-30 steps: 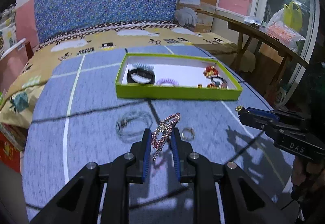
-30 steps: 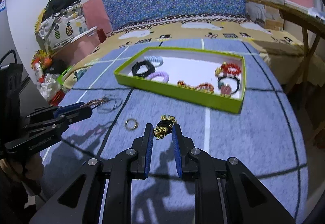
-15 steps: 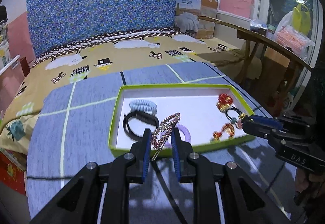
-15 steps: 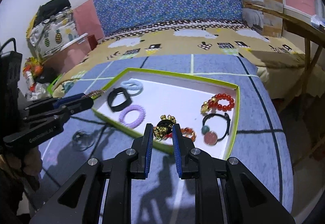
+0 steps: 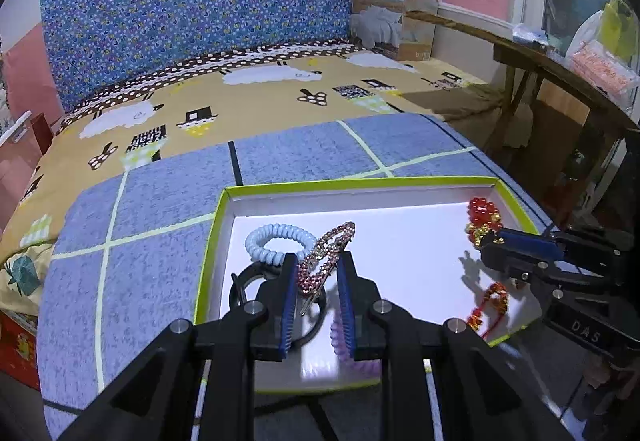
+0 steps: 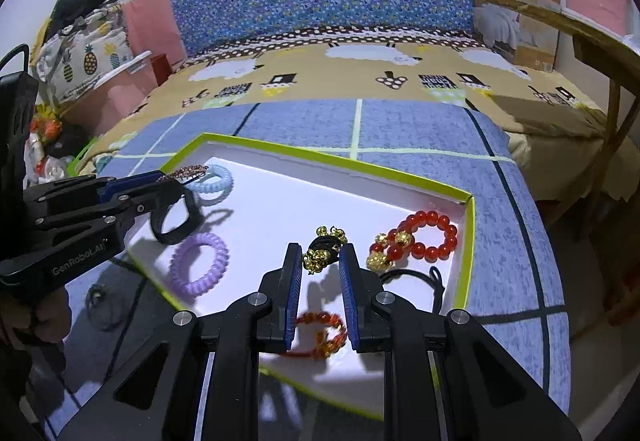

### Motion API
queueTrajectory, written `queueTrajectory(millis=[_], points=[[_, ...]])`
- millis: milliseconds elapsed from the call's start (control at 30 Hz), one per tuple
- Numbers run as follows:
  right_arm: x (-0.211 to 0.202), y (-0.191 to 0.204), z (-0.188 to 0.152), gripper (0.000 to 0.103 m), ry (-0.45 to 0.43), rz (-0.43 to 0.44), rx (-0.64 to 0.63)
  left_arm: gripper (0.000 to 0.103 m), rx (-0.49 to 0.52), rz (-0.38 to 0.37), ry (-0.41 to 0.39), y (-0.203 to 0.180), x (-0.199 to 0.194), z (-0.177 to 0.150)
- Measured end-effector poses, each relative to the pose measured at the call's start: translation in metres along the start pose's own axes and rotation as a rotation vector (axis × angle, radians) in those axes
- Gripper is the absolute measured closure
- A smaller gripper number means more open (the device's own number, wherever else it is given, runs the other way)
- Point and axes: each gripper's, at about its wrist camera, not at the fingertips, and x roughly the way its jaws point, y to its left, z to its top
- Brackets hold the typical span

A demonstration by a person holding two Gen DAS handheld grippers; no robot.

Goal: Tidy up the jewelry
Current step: 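Carry the hair clip and gold charm into the green box and open both tools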

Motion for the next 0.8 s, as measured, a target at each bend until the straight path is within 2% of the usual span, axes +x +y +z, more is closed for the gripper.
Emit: queueTrajectory(millis=[800], points=[[0.031, -0.012, 0.006, 0.083, 0.055, -0.012, 0.003, 0.082, 0.022, -0.01, 0.095, -0.009, 0.044, 0.009]])
